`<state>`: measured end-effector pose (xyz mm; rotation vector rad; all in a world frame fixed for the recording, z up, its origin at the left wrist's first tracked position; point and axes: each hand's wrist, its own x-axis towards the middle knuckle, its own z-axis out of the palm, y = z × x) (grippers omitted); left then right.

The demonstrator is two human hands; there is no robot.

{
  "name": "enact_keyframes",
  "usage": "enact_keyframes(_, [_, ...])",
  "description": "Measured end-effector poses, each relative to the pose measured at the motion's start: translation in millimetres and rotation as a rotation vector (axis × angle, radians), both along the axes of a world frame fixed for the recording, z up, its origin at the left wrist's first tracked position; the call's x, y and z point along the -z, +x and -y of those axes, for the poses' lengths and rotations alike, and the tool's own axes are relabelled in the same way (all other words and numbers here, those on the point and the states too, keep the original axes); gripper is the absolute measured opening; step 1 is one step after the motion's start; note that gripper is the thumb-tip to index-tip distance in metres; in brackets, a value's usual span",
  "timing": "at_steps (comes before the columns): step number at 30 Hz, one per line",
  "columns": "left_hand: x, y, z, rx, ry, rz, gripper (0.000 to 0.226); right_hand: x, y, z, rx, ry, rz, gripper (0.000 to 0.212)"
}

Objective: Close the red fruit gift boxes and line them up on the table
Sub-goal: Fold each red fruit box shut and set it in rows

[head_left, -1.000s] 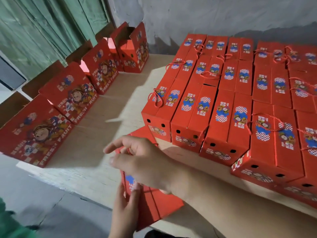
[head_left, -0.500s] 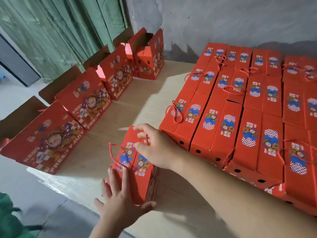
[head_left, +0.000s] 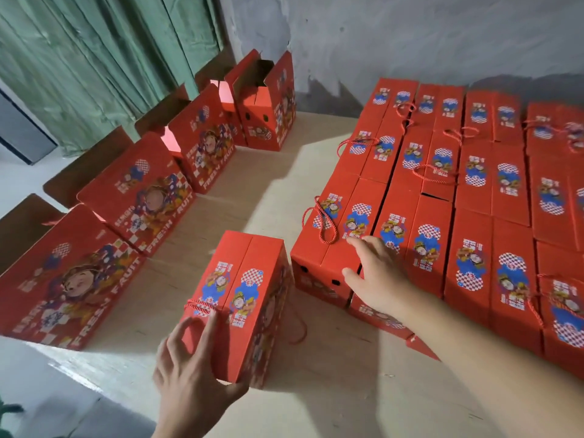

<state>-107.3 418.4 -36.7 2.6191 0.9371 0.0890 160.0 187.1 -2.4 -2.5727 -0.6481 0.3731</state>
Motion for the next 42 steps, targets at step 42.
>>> enact_keyframes(42, [13,702,-54,0.428,-0.101,-0.105,0.08,48,154,-25,0.136,-0.086,0.346,0.082])
